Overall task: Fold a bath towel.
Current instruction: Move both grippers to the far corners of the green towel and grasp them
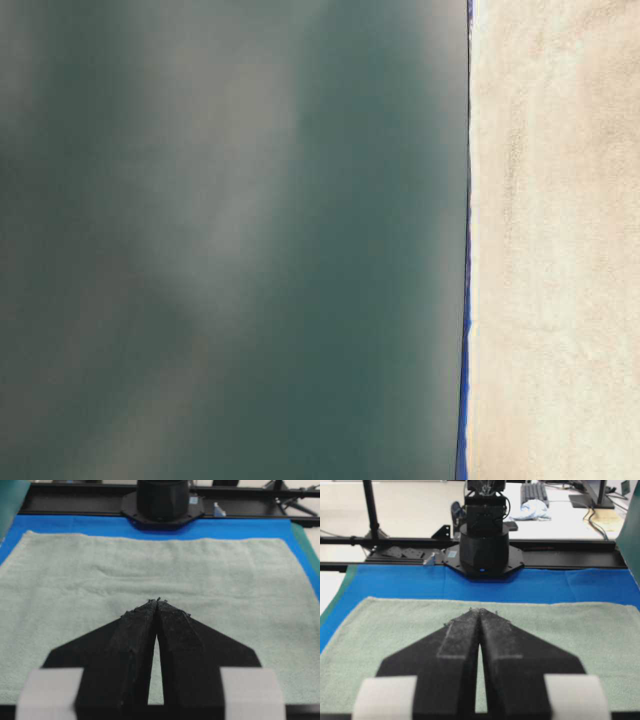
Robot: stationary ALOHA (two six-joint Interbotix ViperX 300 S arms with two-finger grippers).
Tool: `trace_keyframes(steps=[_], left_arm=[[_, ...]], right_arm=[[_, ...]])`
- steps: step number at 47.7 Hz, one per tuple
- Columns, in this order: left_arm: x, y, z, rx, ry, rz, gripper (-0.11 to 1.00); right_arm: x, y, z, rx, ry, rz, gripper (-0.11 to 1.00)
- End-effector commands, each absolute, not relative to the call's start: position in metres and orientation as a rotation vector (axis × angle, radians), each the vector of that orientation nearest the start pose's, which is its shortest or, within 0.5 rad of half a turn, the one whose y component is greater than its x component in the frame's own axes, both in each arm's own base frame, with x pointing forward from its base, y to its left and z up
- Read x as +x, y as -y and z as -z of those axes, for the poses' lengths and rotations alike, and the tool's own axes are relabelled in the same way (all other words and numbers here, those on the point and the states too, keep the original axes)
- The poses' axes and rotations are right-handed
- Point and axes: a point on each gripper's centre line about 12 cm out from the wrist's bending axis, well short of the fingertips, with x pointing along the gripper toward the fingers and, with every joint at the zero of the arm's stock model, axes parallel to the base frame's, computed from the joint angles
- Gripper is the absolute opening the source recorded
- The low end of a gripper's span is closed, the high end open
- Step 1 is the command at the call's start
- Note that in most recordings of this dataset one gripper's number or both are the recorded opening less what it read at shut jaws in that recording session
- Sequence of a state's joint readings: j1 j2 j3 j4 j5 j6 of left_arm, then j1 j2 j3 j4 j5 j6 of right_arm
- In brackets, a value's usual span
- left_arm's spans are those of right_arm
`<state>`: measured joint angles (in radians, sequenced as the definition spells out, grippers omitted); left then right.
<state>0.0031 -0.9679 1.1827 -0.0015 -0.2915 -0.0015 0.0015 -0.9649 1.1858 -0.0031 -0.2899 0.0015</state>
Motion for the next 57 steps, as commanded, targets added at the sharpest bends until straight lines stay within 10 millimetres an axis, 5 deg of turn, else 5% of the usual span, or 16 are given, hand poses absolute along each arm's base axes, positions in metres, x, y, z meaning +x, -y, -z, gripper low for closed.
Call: trace_keyframes(steps=[1,13,28,34,44,57], left_arm=[[0.200,-0.005,-0.304,0.004,0.107,-0.025,0.00],[0.203,-0.041,-0.312,0.011,-0.024,-0.197,0.00],[0.217,-0.101,-0.316,0.121,-0.322,-0.404,0.02],[0.229,-0.131,-0.304,0.135,-0.428,-0.467,0.30],[0.250,-0.178,-0.270,0.181,-0.644,-0.494,0.84],[0.259,-0.238,-0.198,0.153,-0.824,-0.538,0.88]], right_arm=[[0.201,0.005,-0.305,-0.010,0.106,0.023,0.00],[0.204,0.050,-0.322,0.005,-0.182,0.237,0.00],[0.191,0.133,-0.306,-0.016,-0.555,0.580,0.00],[0.191,0.168,-0.286,-0.043,-0.699,0.667,0.04],[0.191,0.218,-0.246,-0.054,-0.941,0.719,0.63],[0.197,0.252,-0.174,0.018,-1.181,0.655,0.65]])
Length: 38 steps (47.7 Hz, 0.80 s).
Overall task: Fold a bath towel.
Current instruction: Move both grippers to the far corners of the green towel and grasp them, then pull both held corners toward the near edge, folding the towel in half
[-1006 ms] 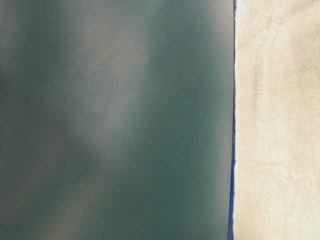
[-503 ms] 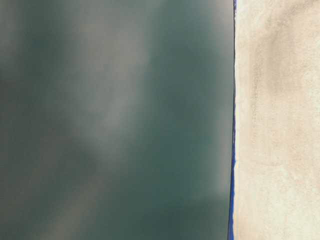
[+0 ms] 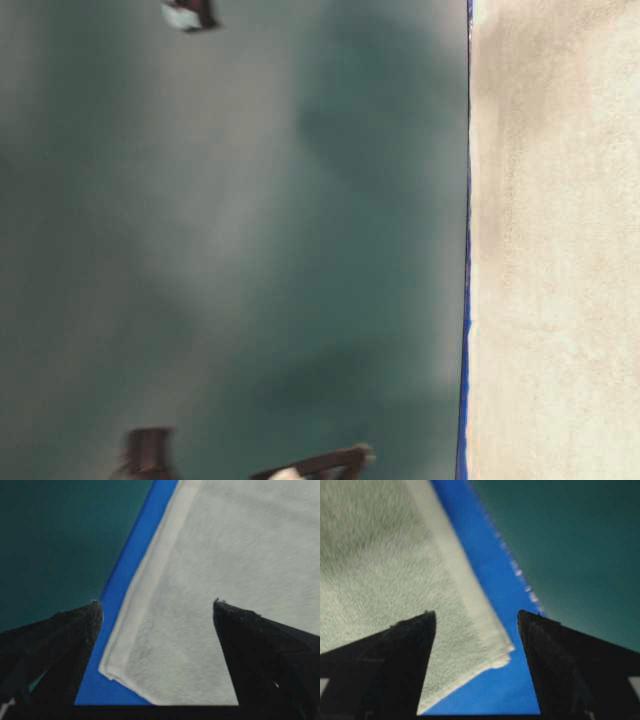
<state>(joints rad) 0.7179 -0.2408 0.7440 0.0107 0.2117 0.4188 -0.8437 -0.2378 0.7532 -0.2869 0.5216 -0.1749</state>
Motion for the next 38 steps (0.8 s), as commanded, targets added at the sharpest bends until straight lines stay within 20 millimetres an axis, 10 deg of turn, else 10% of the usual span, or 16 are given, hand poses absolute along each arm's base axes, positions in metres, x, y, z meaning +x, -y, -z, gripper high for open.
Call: trace_keyframes(steps=[1,17,29,38], left_arm=[[0.260,-0.242,-0.192,0.153,-0.833,-0.539,0.88],[0.261,-0.292,-0.139,0.132,-0.875,-0.601,0.88],[0.263,-0.289,-0.103,0.079,-0.999,-0.540,0.84],[0.259,-0.272,-0.093,0.036,-1.080,-0.487,0.40]], right_arm=[[0.198,0.253,-0.169,0.021,-1.192,0.648,0.65],[0.200,0.288,-0.115,0.051,-1.174,0.655,0.65],[0.193,0.291,-0.085,0.101,-1.223,0.643,0.65],[0.190,0.285,-0.083,0.127,-1.235,0.642,0.35]])
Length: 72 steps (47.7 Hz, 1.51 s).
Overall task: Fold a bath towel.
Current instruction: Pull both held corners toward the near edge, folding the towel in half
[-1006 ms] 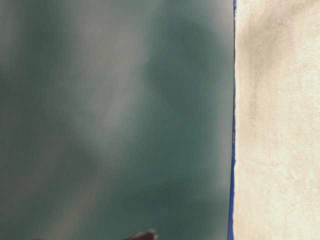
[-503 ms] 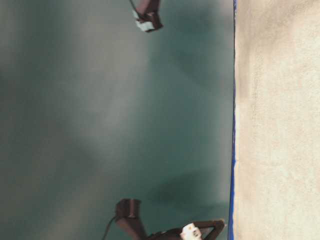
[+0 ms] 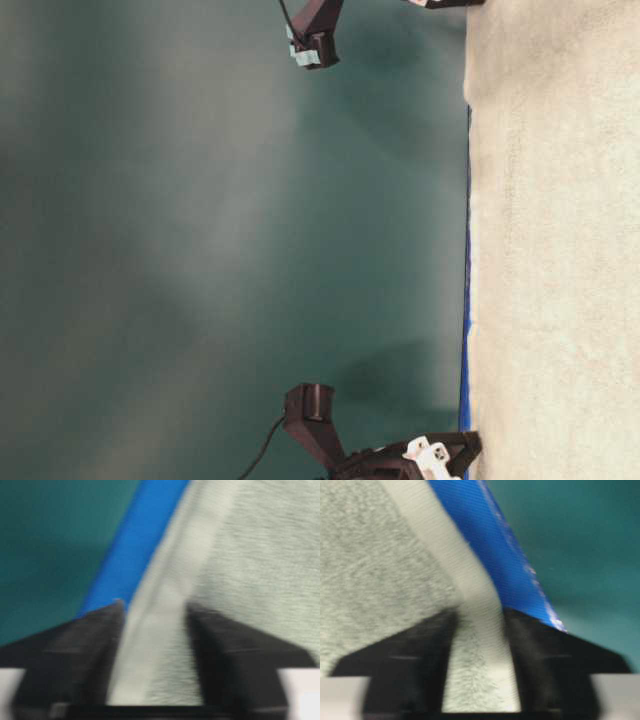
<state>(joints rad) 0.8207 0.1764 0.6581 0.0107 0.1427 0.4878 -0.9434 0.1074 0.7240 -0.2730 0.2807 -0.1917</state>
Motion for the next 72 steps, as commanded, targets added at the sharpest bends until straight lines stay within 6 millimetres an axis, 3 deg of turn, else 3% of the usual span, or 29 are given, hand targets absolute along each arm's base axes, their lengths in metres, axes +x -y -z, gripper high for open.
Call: trace_keyframes(steps=[1,5,7,13,25,33,38,42,52,62,72], left_arm=[[0.258,-0.271,-0.092,0.032,-1.086,-0.484,0.34],[0.256,-0.269,-0.092,0.025,-1.094,-0.482,0.11],[0.255,-0.268,-0.092,0.022,-1.097,-0.482,0.03],[0.257,-0.267,-0.108,0.035,-1.083,-0.480,0.03],[0.255,-0.259,-0.203,0.094,-0.972,-0.521,0.03],[0.252,-0.236,-0.236,0.097,-0.965,-0.492,0.03],[0.253,-0.210,-0.244,0.066,-0.967,-0.455,0.03],[0.254,-0.187,-0.239,0.016,-0.986,-0.424,0.03],[0.254,-0.098,-0.215,0.003,-1.039,-0.191,0.03],[0.245,-0.013,-0.197,-0.167,-1.038,-0.086,0.03],[0.242,0.074,-0.202,-0.277,-0.954,0.088,0.03]], right_arm=[[0.190,0.284,-0.083,0.128,-1.240,0.640,0.29],[0.189,0.280,-0.082,0.137,-1.257,0.632,0.08],[0.188,0.278,-0.082,0.146,-1.264,0.634,0.07],[0.189,0.275,-0.097,0.161,-1.237,0.660,0.07],[0.188,0.268,-0.170,0.147,-1.057,0.776,0.07],[0.190,0.242,-0.207,0.136,-1.007,0.778,0.07],[0.193,0.216,-0.217,0.143,-1.011,0.746,0.07],[0.196,0.186,-0.220,0.171,-1.019,0.701,0.07],[0.192,0.095,-0.214,0.293,-1.012,0.544,0.07],[0.186,0.009,-0.206,0.399,-1.006,0.310,0.07],[0.186,-0.069,-0.196,0.501,-1.064,0.129,0.07]])
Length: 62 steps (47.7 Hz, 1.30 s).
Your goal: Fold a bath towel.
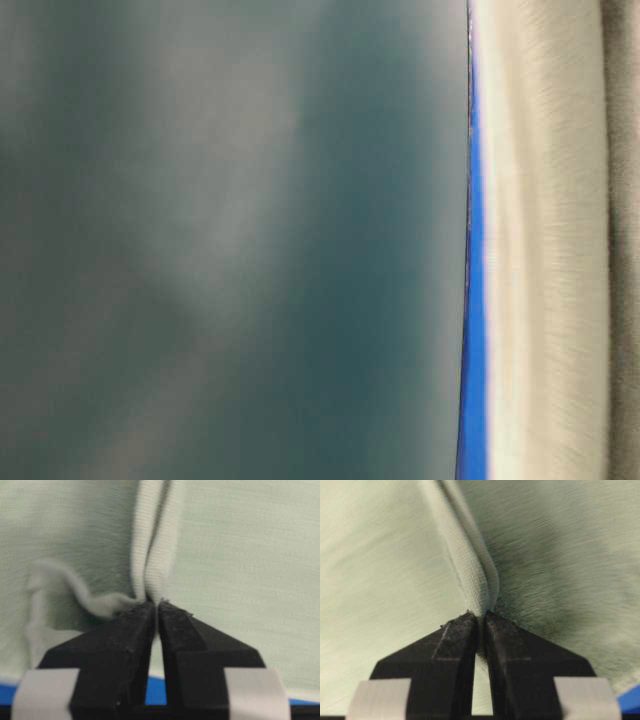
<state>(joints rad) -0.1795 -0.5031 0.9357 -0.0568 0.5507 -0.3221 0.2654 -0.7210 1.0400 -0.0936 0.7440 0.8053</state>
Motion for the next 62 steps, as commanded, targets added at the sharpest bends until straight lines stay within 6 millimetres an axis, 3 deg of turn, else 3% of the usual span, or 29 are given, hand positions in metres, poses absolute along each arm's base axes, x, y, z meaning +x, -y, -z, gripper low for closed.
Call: trace_keyframes(steps=[1,18,29,42,62], left_arm=[[0.242,0.077,-0.202,-0.286,-0.951,0.094,0.03],[0.253,0.181,-0.199,-0.313,-0.997,0.293,0.03],[0.266,0.232,-0.187,-0.281,-1.030,0.363,0.03],[0.263,0.257,-0.165,-0.281,-1.092,0.360,0.03],[0.255,0.248,-0.143,-0.357,-1.169,0.257,0.05]], right_arm=[[0.186,-0.076,-0.195,0.508,-1.068,0.113,0.07],[0.195,-0.189,-0.173,0.556,-1.187,-0.023,0.07],[0.205,-0.239,-0.172,0.520,-1.213,-0.067,0.07],[0.208,-0.253,-0.155,0.534,-1.254,-0.009,0.07],[0.192,-0.252,-0.133,0.605,-1.321,0.115,0.08]])
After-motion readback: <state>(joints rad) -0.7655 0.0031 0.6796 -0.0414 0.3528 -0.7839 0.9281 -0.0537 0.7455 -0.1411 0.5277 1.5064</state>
